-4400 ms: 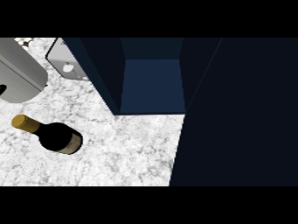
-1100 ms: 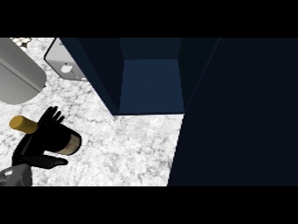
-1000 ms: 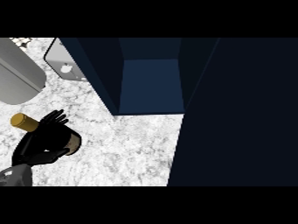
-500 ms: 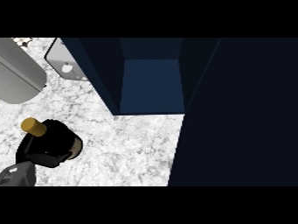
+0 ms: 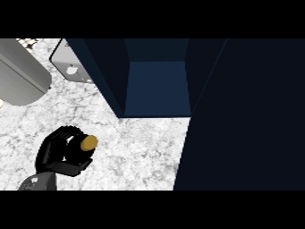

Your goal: Pick up the wine, place it into the cabinet and close the cabinet

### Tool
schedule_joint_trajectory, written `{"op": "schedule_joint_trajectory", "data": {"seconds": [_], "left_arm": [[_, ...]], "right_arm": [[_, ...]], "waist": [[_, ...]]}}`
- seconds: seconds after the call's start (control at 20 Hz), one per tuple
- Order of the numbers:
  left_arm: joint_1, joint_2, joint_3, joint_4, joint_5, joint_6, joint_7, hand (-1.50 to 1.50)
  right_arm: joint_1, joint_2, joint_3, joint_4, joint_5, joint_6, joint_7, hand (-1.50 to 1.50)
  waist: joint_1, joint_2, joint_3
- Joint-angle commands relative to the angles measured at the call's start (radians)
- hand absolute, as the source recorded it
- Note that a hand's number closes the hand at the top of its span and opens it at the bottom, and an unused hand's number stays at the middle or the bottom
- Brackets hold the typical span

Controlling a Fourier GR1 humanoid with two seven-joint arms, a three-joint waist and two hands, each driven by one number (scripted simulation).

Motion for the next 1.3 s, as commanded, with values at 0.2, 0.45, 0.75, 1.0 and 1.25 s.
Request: {"op": "schedule_joint_trajectory", "data": {"seconds": [0.2, 0.45, 0.75, 1.0, 1.25], "left_arm": [[0.094, -0.074, -0.087, -0.129, 0.012, -0.081, 0.057, 1.50], [0.143, -0.140, -0.141, -0.358, 0.047, -0.048, 0.214, 1.50], [0.246, -0.165, -0.299, -0.544, 0.081, 0.061, 0.287, 1.50], [0.286, -0.166, -0.381, -0.679, 0.117, 0.094, 0.388, 1.50], [0.239, -0.166, -0.490, -0.748, 0.117, 0.280, 0.433, 1.50]], "right_arm": [[0.075, -0.051, 0.003, -0.203, 0.063, -0.008, 0.039, -1.50], [0.044, -0.029, 0.047, -0.171, 0.104, -0.029, 0.056, -1.50], [0.032, -0.076, 0.006, -0.216, 0.072, -0.018, 0.080, -1.50], [0.112, -0.115, -0.042, -0.220, 0.012, -0.008, -0.012, -1.50], [0.143, -0.125, -0.026, -0.226, 0.005, -0.016, -0.046, -1.50]], "waist": [[-0.001, 0.004, -0.008], [0.005, 0.002, -0.008], [0.001, 0.003, -0.009], [0.002, 0.006, -0.007], [-0.005, 0.007, -0.008]]}}
